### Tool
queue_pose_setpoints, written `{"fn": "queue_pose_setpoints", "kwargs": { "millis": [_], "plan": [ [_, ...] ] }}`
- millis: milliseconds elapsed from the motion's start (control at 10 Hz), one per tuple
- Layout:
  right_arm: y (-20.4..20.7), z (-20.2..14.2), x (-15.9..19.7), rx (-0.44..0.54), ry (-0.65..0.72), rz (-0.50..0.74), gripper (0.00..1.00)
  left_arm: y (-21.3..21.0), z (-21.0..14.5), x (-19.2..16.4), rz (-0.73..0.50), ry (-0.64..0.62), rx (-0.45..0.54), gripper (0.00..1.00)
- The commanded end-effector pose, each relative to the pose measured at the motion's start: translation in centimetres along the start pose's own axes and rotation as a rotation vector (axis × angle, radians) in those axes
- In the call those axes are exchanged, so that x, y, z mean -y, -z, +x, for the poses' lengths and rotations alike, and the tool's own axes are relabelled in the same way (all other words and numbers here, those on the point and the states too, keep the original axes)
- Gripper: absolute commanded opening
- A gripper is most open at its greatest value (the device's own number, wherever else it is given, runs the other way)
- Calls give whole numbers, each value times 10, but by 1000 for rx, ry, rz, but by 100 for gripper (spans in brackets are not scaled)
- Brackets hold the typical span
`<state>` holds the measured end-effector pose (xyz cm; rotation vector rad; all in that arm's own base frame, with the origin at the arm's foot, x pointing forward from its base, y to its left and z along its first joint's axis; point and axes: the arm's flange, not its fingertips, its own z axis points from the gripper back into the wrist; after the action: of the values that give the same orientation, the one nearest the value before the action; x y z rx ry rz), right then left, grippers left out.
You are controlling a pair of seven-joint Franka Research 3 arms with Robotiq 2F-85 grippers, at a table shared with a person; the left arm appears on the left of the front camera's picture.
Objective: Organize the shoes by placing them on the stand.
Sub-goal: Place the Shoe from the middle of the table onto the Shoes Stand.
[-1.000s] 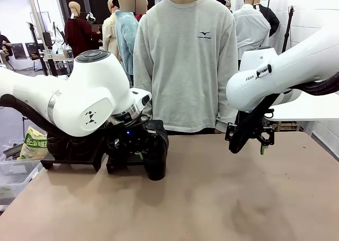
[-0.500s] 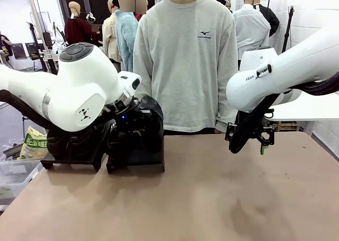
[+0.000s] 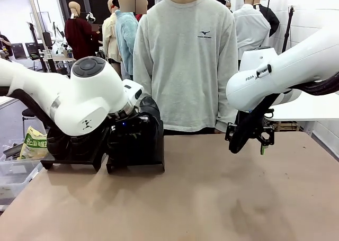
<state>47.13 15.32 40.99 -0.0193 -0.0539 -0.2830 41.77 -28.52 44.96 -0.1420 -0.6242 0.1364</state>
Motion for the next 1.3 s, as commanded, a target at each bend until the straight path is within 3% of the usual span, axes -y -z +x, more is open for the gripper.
{"fn": "queue_pose_setpoints", "kwargs": {
  "millis": [0, 1200],
  "plan": [
    [1, 0, 1, 6, -9, -9, 100, 19, 4, 22, 11, -35, 49, 0],
    [1, 0, 1, 6, -9, -9, 100, 56, 0, 14, 62, -81, 3, 0]
  ]
}}
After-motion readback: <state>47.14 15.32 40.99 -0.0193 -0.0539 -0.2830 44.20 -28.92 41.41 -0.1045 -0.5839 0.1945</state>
